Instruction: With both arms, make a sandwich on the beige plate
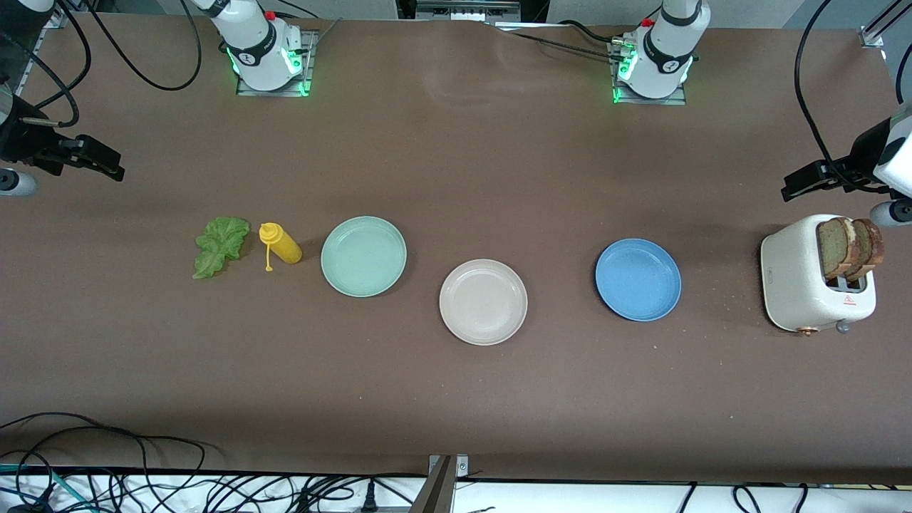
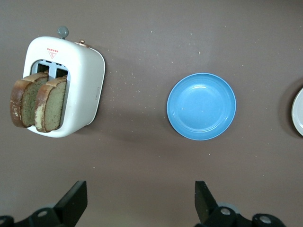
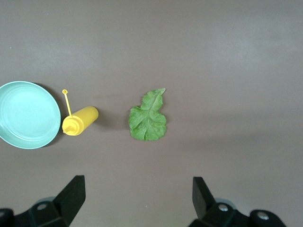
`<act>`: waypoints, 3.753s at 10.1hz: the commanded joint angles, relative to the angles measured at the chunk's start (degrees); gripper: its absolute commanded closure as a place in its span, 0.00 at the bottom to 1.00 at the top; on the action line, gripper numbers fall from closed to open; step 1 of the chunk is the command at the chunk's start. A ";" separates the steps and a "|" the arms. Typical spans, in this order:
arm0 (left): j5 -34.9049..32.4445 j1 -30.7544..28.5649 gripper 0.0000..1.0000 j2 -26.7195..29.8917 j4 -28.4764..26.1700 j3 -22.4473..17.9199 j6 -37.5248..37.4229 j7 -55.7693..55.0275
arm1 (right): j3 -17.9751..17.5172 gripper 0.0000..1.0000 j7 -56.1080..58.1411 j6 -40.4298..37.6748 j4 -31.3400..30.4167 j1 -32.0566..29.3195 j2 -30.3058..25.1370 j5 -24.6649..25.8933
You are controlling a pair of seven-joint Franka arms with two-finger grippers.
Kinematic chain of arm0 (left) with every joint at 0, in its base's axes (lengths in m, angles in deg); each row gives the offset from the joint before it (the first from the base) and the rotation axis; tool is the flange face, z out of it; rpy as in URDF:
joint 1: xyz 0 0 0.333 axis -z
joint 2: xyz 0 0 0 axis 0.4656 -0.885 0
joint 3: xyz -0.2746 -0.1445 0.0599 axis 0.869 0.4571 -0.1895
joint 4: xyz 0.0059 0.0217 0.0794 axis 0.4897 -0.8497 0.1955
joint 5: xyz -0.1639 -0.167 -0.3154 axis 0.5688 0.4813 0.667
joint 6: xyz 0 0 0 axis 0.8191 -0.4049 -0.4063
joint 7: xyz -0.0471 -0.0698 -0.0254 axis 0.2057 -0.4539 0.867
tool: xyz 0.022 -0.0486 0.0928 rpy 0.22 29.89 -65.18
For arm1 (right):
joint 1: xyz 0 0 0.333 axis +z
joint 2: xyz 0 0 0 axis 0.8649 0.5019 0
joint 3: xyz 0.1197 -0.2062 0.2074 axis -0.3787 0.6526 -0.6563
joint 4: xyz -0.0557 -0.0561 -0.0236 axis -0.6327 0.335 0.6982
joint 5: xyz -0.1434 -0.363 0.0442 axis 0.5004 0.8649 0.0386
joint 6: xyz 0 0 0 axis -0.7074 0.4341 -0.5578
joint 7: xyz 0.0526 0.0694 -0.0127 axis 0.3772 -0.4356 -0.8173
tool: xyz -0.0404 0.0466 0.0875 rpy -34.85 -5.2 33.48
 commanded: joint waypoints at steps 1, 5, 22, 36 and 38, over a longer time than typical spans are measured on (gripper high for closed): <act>1.91 -0.31 0.00 -0.99 2.02 -0.21 -1.41 1.28 | 0.19 0.00 -0.65 -1.20 0.08 0.11 -0.39 0.18; 1.91 -0.31 0.00 -0.99 2.02 -0.21 -1.41 1.28 | -1.31 0.00 -0.74 -5.07 0.34 0.20 -1.53 0.18; 1.91 -0.49 0.00 -0.99 2.02 -0.21 -1.41 1.28 | 0.62 0.00 -0.65 -6.83 0.16 0.11 -1.27 -2.10; 1.21 -0.66 0.00 -1.95 2.02 -0.38 -1.41 0.67 | 1.50 0.00 -0.65 -6.74 -0.01 0.11 -1.27 -2.19; 1.03 -1.97 0.00 -4.05 2.02 -0.82 -1.41 0.84 | 1.50 0.00 -0.65 -6.83 -0.01 0.11 -1.27 -2.19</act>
